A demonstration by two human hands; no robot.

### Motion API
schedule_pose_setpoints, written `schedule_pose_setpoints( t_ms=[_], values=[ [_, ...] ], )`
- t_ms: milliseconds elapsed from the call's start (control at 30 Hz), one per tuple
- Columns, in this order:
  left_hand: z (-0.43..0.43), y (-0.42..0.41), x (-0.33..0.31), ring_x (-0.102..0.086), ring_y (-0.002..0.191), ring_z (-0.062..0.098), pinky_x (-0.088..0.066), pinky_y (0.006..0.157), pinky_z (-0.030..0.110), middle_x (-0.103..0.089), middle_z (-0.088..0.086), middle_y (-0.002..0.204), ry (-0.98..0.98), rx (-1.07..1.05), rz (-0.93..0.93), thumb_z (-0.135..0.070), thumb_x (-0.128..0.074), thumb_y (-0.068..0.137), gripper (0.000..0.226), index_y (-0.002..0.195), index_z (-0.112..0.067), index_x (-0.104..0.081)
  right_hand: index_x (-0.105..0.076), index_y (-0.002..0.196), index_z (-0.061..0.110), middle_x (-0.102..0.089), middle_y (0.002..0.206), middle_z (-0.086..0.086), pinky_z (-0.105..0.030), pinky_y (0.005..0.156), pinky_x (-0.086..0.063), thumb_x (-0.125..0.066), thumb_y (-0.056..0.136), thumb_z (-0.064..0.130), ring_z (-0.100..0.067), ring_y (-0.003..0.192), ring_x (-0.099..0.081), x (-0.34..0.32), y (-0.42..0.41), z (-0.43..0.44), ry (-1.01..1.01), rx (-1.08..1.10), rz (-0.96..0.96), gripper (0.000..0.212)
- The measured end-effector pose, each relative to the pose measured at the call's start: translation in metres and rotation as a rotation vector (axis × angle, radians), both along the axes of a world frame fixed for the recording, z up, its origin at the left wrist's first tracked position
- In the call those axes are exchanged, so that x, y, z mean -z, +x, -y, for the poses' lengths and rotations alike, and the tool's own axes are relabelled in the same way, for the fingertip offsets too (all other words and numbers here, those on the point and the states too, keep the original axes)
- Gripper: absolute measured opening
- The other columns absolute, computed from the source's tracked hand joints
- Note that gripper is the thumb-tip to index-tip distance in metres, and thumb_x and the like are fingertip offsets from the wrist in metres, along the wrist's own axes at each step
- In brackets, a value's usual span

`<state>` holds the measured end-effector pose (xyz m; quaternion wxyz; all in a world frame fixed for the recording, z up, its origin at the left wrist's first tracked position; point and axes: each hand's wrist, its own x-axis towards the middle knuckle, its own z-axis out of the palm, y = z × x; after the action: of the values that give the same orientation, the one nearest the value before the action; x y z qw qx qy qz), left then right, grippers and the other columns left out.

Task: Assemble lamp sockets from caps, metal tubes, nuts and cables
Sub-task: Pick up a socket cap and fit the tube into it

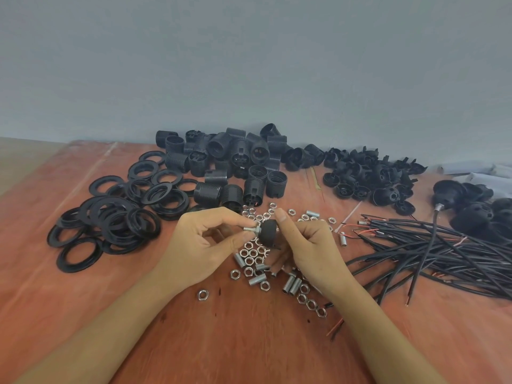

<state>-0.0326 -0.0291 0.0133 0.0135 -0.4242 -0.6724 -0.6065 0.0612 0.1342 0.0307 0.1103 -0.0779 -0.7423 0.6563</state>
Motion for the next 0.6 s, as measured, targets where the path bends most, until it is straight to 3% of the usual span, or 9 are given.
schedule_pose_setpoints(
  t_ms=[67, 233, 367, 500, 600],
  values=[
    [0.0, 0.0, 0.0, -0.063, 0.056, 0.01, -0.051, 0.055, 0.028, -0.072, -0.01, 0.08, 0.007, 0.0, -0.005, -0.02, -0.078, 0.079, 0.01, 0.089, -0.02, -0.074, -0.072, 0.059, 0.029, -0.07, 0.06, -0.004, -0.017, 0.039, -0.04, -0.052, 0.09, 0.051, -0.019, 0.046, -0.064, 0.001, 0.0, 0.0, 0.023, 0.036, -0.053, 0.043],
    [0.0, 0.0, 0.001, -0.062, 0.056, 0.011, -0.049, 0.055, 0.025, -0.071, -0.012, 0.079, -0.005, 0.017, -0.025, -0.022, -0.077, 0.079, 0.01, 0.088, -0.02, -0.075, -0.071, 0.091, 0.027, -0.073, 0.077, 0.007, -0.013, 0.048, -0.047, -0.064, 0.093, 0.02, -0.006, 0.061, -0.067, 0.006, -0.003, 0.001, 0.031, 0.17, -0.181, 0.01],
    [-0.001, -0.001, 0.001, -0.06, 0.052, 0.01, -0.046, 0.051, 0.022, -0.069, -0.012, 0.07, 0.012, -0.027, 0.01, -0.023, -0.075, 0.08, 0.008, 0.087, -0.023, -0.075, -0.063, 0.107, 0.026, -0.074, 0.081, 0.001, -0.02, 0.047, -0.047, -0.059, 0.096, 0.006, -0.013, 0.058, -0.067, 0.012, -0.004, 0.006, 0.066, 0.184, -0.215, 0.023],
    [-0.001, -0.007, 0.002, -0.059, 0.048, 0.013, -0.045, 0.049, 0.026, -0.063, -0.008, 0.056, -0.012, -0.178, 0.002, -0.023, -0.076, 0.081, 0.01, 0.091, -0.024, -0.074, -0.055, 0.122, 0.028, -0.075, 0.08, -0.001, -0.022, 0.054, -0.049, -0.052, 0.101, 0.018, -0.019, 0.058, -0.067, 0.013, 0.0, 0.008, 0.083, 0.111, -0.274, 0.023],
    [-0.001, -0.006, 0.002, -0.058, 0.047, 0.013, -0.045, 0.05, 0.024, -0.064, -0.009, 0.056, -0.023, -0.142, 0.025, -0.025, -0.074, 0.08, 0.01, 0.09, -0.024, -0.074, -0.049, 0.129, 0.024, -0.074, 0.105, 0.0, -0.019, 0.049, -0.048, -0.05, 0.1, 0.015, -0.016, 0.05, -0.062, 0.009, 0.004, 0.007, 0.025, 0.007, -0.372, 0.03]
  ],
)
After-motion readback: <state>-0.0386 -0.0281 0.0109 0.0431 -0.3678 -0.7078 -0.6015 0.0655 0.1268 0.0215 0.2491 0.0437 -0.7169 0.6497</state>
